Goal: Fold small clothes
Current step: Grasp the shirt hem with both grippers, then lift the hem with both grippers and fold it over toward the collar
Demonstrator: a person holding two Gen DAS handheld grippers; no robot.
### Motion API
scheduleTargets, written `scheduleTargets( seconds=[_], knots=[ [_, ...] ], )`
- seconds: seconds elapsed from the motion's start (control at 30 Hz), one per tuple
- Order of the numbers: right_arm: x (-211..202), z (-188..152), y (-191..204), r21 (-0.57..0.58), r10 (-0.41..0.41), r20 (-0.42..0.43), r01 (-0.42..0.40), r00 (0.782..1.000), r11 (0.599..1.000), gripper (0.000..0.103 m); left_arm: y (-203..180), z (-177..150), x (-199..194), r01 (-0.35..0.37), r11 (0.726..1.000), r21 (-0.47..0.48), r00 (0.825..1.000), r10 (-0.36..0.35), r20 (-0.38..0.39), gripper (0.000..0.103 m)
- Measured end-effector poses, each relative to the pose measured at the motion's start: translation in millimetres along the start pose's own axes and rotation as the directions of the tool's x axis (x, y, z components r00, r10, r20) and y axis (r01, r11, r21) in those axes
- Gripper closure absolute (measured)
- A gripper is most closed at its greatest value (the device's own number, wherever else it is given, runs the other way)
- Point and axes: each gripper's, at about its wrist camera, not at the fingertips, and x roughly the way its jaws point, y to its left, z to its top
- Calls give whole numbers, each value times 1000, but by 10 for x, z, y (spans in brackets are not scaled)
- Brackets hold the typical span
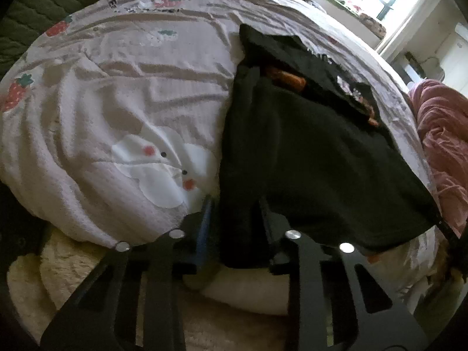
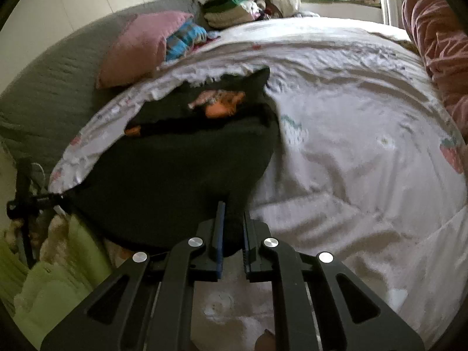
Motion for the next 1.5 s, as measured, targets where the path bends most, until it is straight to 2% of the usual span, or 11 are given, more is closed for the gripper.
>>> scheduleTargets(
  seconds=[0.17,0.57,1.13,1.37,1.5],
  knots=[
    [-125,155,-1,0,20,67,-20,998,1000,94,32,58,-115,39,999,-18,999,-39,25,99],
    [-252,427,-31,-3,58,163,-59,985,998,94,-126,366,-360,66,998,-16,993,-64,95,99],
    [-247,936,-100,-13,62,257,-61,964,998,94,-346,944,-456,5,1000,-5,987,-4,164,99],
    [-162,1147,-113,-17,38,274,-35,961,999,94,-362,1162,-365,-8,999,-48,982,17,190,99],
    [-87,1250,-130,-11,31,281,-30,959,1000,94,-401,1282,-295,-19,999,-38,982,26,189,99]
  ],
)
